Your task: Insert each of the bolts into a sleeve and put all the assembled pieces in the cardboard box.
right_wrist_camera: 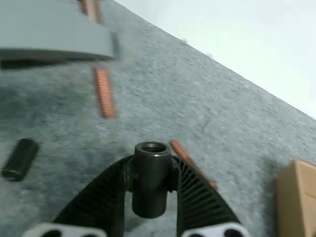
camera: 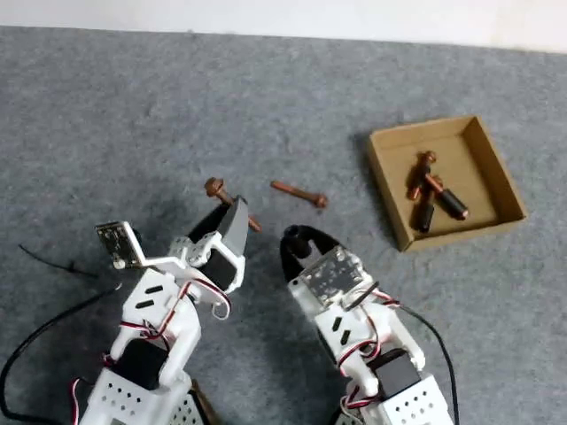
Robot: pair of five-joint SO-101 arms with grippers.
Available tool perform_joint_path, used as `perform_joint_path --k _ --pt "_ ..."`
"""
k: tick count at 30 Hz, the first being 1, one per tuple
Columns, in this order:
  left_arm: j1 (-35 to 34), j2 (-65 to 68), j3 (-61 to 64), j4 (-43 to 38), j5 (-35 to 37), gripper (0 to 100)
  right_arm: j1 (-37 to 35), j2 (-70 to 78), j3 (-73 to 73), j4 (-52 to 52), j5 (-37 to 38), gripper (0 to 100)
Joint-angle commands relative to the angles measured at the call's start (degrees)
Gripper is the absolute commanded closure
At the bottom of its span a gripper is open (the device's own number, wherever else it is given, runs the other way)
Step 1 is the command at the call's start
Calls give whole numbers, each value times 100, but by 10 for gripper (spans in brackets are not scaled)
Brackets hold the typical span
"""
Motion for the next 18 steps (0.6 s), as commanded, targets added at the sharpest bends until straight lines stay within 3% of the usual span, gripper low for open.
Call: perform_joint_path --k 1,5,12,18 --pt "435 -110 -13 -167 123 993 -101 -101 673 -4 -9 992" --pt "822 -110 -4 -167 -141 993 -84 -110 655 4 -18 992" --pt "637 -110 -13 -905 -132 993 -110 -101 664 127 0 992" --pt "673 -110 -13 -905 -132 993 -110 -101 673 136 0 992"
